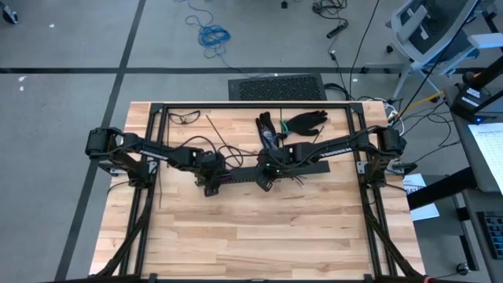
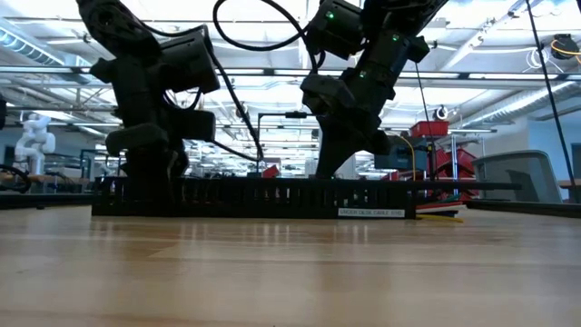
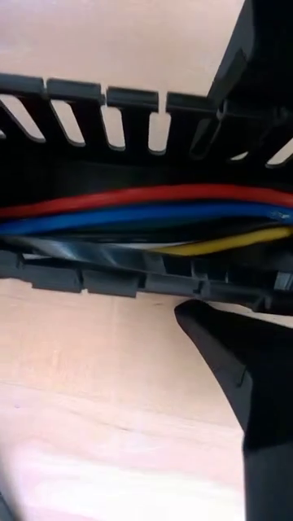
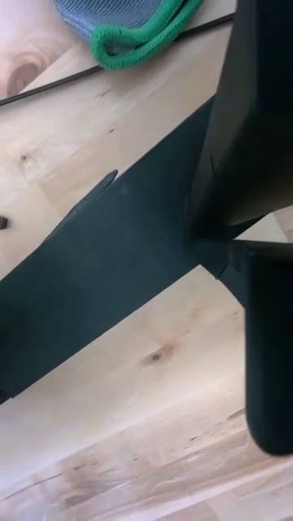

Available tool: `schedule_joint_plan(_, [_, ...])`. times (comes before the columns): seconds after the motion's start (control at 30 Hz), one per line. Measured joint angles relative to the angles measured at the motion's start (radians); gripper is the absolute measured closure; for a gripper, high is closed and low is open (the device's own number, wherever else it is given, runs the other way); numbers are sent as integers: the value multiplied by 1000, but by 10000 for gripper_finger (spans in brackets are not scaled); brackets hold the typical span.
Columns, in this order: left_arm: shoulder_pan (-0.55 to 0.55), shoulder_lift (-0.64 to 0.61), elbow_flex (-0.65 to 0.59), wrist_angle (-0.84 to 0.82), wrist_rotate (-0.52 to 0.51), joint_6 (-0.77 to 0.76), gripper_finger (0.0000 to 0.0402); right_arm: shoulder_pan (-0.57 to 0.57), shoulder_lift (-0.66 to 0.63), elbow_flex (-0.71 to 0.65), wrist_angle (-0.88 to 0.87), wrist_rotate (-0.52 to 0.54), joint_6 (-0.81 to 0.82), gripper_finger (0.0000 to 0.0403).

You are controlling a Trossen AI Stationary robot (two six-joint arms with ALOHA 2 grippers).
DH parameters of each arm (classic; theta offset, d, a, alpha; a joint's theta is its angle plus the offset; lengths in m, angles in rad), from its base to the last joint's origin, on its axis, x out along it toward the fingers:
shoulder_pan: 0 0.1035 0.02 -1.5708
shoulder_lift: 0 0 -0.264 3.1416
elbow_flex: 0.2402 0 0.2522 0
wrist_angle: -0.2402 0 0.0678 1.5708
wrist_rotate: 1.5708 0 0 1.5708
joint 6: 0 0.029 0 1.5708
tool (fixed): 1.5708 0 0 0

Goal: Ziptie cables
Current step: Close the black cable duct

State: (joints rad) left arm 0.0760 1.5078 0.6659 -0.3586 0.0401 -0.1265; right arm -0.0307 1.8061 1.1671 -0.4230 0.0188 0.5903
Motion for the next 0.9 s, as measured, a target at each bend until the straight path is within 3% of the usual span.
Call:
schedule_joint_plan(0.33, [24, 1, 44, -69, 4, 23, 41, 2, -1, 0, 7, -1, -1, 324])
schedule_joint_plan(0.9, [2, -2, 104, 87, -15, 167, 38, 1, -1, 0, 20, -4, -19, 314])
